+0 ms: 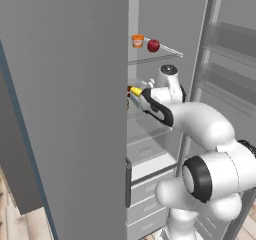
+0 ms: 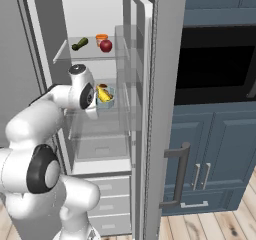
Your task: Place the tupperware on the second highest shelf of the fridge. Make space for the tupperware among the existing items by rearranging them on the shelves if needed. Close the fridge door when finished.
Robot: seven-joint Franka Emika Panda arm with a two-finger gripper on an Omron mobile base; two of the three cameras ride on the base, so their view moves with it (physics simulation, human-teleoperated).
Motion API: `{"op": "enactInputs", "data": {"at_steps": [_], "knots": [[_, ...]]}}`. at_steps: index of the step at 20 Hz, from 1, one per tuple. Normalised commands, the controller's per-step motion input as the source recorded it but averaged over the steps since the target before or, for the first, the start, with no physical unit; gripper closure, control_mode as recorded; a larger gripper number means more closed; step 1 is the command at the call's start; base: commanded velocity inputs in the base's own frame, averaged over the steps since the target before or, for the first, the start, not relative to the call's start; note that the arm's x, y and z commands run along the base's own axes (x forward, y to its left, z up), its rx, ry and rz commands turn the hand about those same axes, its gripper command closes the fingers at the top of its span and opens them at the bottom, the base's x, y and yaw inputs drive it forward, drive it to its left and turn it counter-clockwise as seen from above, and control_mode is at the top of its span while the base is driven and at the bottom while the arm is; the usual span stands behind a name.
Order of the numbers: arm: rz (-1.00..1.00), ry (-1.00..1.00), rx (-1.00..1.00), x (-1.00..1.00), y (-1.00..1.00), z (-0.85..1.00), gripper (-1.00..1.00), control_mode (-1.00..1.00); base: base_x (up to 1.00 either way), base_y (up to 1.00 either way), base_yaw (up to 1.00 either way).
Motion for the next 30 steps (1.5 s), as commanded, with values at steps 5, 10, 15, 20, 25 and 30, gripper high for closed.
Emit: {"op": "enactInputs", "data": {"at_steps": [5,10,15,20,25,30], "knots": [[-0.07,-0.27,0.0,-1.0,0.0,0.25,-1.0,-1.0,0.0,0.0,0.0],[-0.06,-0.07,0.01,-1.0,0.0,0.81,-1.0,-1.0,0.0,0.0,0.0],[-0.03,0.05,0.01,-1.0,-0.03,0.89,-1.0,-1.0,0.0,0.0,0.0],[0.07,0.22,0.0,-1.0,-0.03,0.77,-1.0,-1.0,0.0,0.0,0.0],[0.55,0.35,-0.01,-0.4,-0.02,0.04,-1.0,-1.0,0.0,0.0,0.0],[0.19,0.08,-0.19,0.07,0.07,-0.1,-1.0,-1.0,0.0,0.0,0.0]]}}
